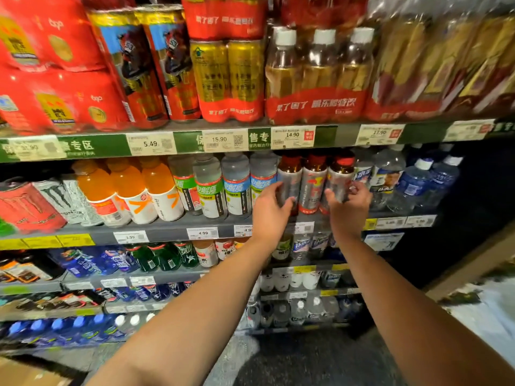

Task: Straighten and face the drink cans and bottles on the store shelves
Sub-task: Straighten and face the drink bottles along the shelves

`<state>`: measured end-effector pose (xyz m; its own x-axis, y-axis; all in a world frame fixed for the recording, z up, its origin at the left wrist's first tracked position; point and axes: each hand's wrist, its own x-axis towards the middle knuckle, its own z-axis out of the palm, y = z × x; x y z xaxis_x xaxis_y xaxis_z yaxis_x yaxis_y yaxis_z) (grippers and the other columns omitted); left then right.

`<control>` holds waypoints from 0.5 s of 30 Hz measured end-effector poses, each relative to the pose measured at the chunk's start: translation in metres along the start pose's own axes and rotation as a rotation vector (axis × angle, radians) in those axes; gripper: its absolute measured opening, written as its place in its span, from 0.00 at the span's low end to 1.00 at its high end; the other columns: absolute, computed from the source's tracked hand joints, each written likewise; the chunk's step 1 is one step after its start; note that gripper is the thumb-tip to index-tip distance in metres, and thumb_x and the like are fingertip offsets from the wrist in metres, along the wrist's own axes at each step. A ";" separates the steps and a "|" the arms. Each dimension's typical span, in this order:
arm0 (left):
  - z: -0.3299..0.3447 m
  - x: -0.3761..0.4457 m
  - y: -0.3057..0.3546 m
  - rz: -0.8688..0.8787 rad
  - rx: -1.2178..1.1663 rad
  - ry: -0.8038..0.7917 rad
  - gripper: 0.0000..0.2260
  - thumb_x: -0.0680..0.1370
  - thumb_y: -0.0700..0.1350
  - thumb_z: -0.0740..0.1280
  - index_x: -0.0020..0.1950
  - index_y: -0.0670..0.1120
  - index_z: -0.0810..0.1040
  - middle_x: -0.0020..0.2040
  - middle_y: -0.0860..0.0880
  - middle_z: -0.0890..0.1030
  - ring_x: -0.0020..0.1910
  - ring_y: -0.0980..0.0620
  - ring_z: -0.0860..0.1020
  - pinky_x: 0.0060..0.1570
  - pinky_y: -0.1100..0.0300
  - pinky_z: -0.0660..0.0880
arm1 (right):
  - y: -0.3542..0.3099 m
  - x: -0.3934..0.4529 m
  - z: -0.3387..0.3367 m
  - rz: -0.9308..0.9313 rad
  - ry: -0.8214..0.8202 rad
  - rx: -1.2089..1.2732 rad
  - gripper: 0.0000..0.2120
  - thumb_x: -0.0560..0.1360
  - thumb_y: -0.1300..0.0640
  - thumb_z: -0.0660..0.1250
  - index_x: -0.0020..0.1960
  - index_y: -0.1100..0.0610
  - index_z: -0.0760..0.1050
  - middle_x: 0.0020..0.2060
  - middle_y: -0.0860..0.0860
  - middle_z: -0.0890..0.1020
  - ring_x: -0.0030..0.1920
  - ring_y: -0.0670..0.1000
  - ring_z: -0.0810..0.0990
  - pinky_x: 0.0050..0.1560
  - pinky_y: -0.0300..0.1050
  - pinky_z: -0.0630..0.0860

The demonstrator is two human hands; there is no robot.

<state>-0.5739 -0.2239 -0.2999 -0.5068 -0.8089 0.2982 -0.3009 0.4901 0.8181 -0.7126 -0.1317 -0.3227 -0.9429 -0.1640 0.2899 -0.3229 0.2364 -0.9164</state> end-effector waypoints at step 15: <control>0.016 0.014 0.007 0.007 0.008 0.102 0.23 0.80 0.41 0.67 0.75 0.44 0.68 0.69 0.46 0.75 0.67 0.48 0.74 0.66 0.62 0.66 | 0.000 0.021 -0.002 -0.052 -0.108 -0.113 0.23 0.70 0.48 0.75 0.57 0.59 0.72 0.48 0.54 0.79 0.46 0.52 0.77 0.43 0.40 0.74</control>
<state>-0.5966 -0.2268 -0.2979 -0.4245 -0.8339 0.3528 -0.3042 0.4983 0.8119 -0.7328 -0.1331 -0.3164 -0.9121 -0.2799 0.2994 -0.3843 0.3301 -0.8622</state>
